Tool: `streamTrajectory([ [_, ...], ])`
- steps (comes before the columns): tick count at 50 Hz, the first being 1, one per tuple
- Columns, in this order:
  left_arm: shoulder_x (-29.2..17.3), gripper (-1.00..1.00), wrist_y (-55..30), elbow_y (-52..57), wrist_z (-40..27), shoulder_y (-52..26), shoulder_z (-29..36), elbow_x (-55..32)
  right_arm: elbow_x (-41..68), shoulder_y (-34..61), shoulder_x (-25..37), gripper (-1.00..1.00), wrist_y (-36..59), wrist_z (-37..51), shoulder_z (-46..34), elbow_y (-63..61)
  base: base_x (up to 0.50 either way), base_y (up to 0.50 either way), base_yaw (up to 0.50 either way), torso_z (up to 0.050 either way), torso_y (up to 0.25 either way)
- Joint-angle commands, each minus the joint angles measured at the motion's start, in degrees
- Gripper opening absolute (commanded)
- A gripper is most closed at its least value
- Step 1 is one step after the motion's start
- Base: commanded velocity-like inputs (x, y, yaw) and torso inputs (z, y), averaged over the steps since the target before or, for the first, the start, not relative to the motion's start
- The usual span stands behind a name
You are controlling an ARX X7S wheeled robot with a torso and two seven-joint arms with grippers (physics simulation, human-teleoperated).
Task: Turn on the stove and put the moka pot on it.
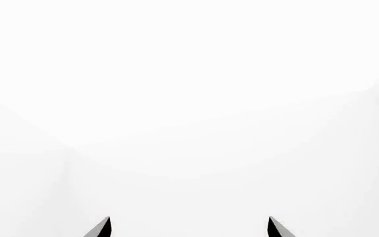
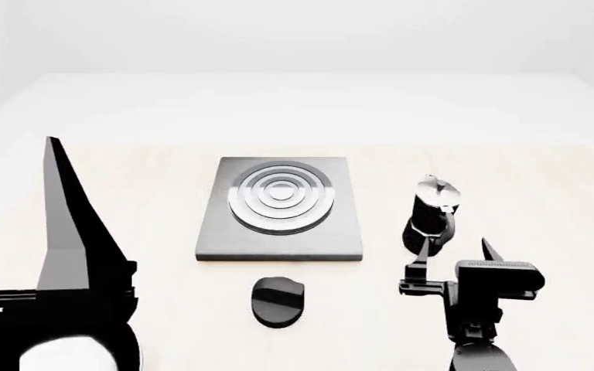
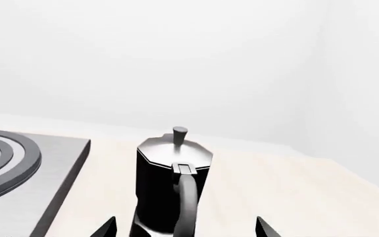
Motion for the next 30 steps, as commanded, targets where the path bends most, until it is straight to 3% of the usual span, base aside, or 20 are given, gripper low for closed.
streamTrajectory([
  [1, -1.4, 1.00, 0.5, -0.1, -1.6, -0.8, 1.3, -0.5, -0.8, 2.5, -0.7, 1.00, -2.2, -0.4, -0.5, 5.1, 0.00, 0.00, 0.00, 0.000, 0.000],
  [16, -1.1, 1.00, 0.8, -0.8, -1.7, -1.5, 2.5, -0.3, -1.0, 7.9, -1.5, 1.00, -3.7, -1.8, -0.9, 12.5, 0.00, 0.00, 0.00, 0.000, 0.000],
  [20, -1.2, 1.00, 1.0, -0.9, -1.9, -1.3, 2.5, -0.5, -1.8, 9.8, -2.9, 1.00, -10.4, -2.4, -1.2, 21.8, 0.00, 0.00, 0.00, 0.000, 0.000],
  [23, -1.2, 1.00, 1.0, -0.9, -1.9, -1.4, 2.7, -0.4, -1.2, 8.5, -1.8, 1.00, -5.3, -1.8, -1.0, 15.5, 0.00, 0.00, 0.00, 0.000, 0.000],
  [30, -1.2, 1.00, 0.8, -1.0, -1.9, -1.7, 2.8, -0.7, -1.5, 9.8, -2.9, 1.00, -9.5, -2.3, -1.2, 21.7, 0.00, 0.00, 0.00, 0.000, 0.000],
])
